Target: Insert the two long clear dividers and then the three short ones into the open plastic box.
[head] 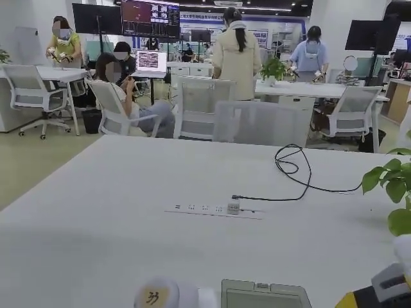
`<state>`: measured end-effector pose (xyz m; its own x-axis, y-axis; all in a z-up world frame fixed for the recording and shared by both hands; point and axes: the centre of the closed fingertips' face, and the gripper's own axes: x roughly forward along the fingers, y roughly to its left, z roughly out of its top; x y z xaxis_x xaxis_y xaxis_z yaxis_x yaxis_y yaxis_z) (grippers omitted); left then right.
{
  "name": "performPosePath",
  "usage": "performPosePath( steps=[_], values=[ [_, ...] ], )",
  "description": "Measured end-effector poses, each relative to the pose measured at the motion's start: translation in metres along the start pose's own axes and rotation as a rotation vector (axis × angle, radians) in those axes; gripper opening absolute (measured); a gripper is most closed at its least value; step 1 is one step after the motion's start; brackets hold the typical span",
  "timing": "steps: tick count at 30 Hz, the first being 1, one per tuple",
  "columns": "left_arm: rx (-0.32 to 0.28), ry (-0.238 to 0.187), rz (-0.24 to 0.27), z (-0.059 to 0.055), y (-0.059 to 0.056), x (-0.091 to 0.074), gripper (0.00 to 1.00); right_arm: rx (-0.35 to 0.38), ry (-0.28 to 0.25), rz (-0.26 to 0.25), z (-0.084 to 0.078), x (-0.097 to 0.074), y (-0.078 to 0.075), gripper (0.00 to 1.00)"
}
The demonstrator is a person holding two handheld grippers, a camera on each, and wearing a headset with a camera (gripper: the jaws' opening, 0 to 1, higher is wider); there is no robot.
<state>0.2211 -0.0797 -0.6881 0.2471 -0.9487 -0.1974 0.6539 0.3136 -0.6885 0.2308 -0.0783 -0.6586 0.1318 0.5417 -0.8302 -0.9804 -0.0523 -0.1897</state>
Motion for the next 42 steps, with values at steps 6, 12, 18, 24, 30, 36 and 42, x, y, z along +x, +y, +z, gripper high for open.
performPosePath(
  steps=[6, 12, 18, 24, 30, 36, 42],
  values=[
    [0.201, 0.038, -0.034, -0.003, -0.008, -0.004, 0.0, 0.096, -0.066, 0.113, 0.006, -0.008, 0.005, 0.27],
    [0.355, 0.079, -0.082, -0.01, -0.019, -0.007, 0.0, 0.148, -0.09, 0.235, 0.009, -0.011, 0.014, 0.21],
    [0.433, 0.089, -0.12, -0.012, -0.029, -0.008, 0.0, 0.179, -0.097, 0.353, 0.009, -0.012, 0.025, 0.17],
    [0.505, 0.086, -0.151, -0.012, -0.036, -0.008, 0.0, 0.191, -0.1, 0.408, 0.012, -0.009, 0.035, 0.13],
    [0.521, 0.082, -0.164, -0.012, -0.04, -0.01, 0.0, 0.186, -0.092, 0.447, 0.012, -0.008, 0.043, 0.1],
    [0.532, 0.073, -0.169, -0.011, -0.042, -0.01, 0.0, 0.178, -0.09, 0.462, 0.014, -0.006, 0.049, 0.07],
    [0.545, 0.067, -0.173, -0.011, -0.045, -0.011, 0.0, 0.169, -0.091, 0.47, 0.013, -0.005, 0.053, 0.03]
  ],
)
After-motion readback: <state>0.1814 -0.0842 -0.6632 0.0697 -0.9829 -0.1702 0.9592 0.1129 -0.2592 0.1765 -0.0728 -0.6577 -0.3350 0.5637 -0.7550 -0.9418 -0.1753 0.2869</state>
